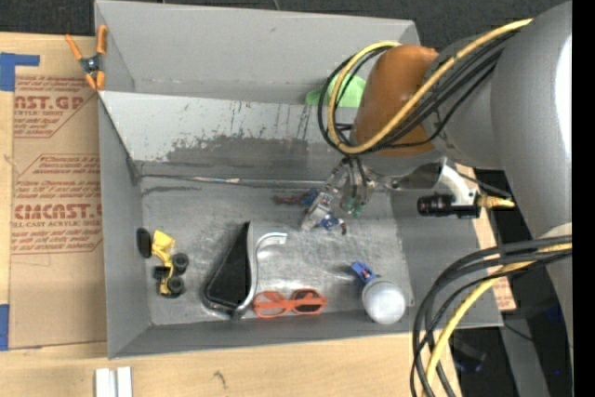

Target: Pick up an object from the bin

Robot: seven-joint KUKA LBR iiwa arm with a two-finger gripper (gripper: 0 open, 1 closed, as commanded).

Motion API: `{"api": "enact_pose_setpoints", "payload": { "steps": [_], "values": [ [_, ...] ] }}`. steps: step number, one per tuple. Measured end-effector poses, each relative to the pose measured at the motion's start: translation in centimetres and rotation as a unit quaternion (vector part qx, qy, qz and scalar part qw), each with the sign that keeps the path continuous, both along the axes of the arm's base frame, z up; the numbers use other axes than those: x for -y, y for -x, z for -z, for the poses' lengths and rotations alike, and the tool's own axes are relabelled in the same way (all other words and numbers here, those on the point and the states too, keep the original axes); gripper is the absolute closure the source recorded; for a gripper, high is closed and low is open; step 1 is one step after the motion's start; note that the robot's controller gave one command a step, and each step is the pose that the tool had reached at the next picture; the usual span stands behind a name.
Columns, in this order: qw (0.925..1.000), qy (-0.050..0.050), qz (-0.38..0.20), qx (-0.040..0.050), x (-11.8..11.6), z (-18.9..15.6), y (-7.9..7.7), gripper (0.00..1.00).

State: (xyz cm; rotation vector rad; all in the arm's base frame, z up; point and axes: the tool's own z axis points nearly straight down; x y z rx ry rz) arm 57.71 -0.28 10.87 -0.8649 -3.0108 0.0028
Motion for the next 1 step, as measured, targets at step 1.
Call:
{"api": "enact_pose_setpoints", "payload": {
  "steps": [1],
  "values": [
    [1.0000, 0.000, 0.000, 0.0029, 0.00, -2.38, -0.16, 1.00]
  ]
}}
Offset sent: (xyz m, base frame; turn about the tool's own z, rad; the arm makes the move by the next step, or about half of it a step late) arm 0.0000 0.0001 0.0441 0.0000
